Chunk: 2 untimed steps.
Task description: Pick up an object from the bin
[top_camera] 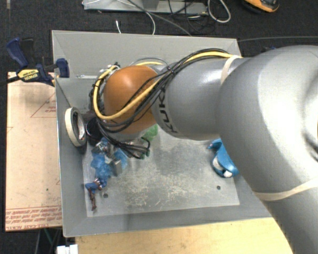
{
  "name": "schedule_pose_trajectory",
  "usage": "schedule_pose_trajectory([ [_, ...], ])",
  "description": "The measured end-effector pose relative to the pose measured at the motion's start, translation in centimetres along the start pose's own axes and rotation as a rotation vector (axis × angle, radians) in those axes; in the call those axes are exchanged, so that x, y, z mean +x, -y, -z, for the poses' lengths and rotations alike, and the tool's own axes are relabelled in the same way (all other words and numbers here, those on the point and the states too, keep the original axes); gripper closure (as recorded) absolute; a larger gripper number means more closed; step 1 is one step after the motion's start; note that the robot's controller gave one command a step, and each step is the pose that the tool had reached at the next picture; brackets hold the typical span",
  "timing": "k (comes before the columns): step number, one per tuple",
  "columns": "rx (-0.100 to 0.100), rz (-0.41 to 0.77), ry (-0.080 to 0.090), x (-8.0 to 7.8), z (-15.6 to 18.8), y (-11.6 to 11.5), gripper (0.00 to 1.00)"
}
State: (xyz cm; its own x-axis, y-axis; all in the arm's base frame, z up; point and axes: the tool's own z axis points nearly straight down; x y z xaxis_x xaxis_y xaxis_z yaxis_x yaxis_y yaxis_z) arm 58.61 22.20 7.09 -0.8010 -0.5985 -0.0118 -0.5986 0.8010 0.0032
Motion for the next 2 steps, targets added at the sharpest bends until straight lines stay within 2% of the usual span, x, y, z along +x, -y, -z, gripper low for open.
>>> schedule_pose_trajectory([
  [1, -0.001, -0.001, 0.0, 0.0, 0.8, 0.0, 1.0],
  [2, -0.003, -0.002, -0.007, 0.1, 5.1, -0.2, 1.0],
])
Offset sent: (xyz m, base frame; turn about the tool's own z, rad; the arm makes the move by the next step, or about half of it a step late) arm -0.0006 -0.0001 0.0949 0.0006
